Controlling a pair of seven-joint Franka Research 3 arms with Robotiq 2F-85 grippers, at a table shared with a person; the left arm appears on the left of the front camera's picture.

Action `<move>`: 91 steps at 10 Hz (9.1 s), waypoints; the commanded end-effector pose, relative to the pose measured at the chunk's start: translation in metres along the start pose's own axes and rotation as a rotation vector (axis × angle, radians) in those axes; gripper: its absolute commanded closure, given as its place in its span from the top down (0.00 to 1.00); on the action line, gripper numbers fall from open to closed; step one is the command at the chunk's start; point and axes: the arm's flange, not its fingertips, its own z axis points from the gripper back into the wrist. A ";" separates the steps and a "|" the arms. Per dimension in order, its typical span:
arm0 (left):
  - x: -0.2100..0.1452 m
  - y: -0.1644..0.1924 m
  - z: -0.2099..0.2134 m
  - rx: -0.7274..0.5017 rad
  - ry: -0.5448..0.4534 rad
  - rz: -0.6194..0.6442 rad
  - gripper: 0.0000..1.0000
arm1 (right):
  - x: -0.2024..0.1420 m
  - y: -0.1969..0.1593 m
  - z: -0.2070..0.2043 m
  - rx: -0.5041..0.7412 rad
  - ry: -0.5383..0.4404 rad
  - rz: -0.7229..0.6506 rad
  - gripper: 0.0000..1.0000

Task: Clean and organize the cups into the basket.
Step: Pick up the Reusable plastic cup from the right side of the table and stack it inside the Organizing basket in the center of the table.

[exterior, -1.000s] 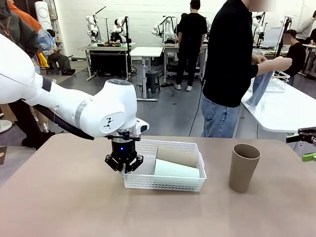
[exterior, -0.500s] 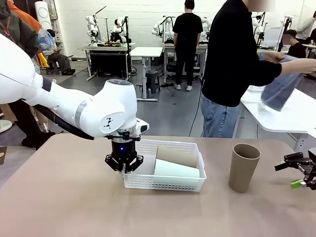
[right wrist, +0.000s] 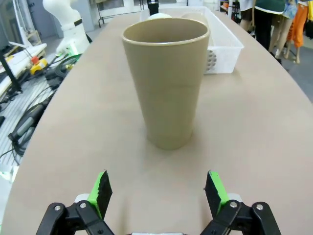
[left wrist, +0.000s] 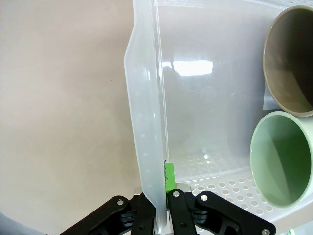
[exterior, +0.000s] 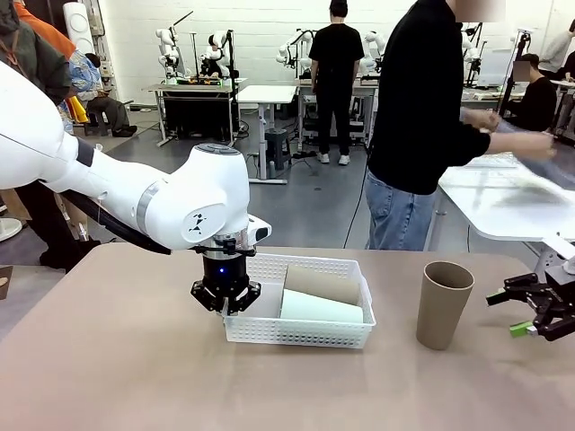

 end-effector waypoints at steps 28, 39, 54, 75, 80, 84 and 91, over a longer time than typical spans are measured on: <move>-0.001 0.000 -0.001 0.004 0.000 -0.001 0.00 | 0.020 -0.033 -0.124 0.163 -0.133 0.055 0.40; -0.001 0.000 -0.001 0.004 0.000 -0.001 0.00 | 0.240 0.051 -0.050 0.014 -0.107 0.149 0.00; -0.001 0.000 -0.001 0.004 0.000 -0.001 0.00 | 0.321 0.013 -0.211 0.303 0.686 0.269 0.80; -0.001 0.000 -0.001 0.004 0.000 -0.001 0.00 | 0.311 -0.058 -0.279 0.149 0.813 -0.001 0.80; -0.001 0.000 -0.001 0.004 0.000 -0.001 0.00 | 0.317 -0.048 -0.272 0.201 0.789 -0.006 0.80; -0.001 0.000 -0.001 0.004 0.000 -0.001 0.00 | 0.307 -0.051 -0.277 0.174 0.813 0.007 0.80; -0.001 0.000 -0.001 0.004 0.000 -0.001 0.00 | 0.301 -0.053 -0.286 0.191 0.821 0.001 0.81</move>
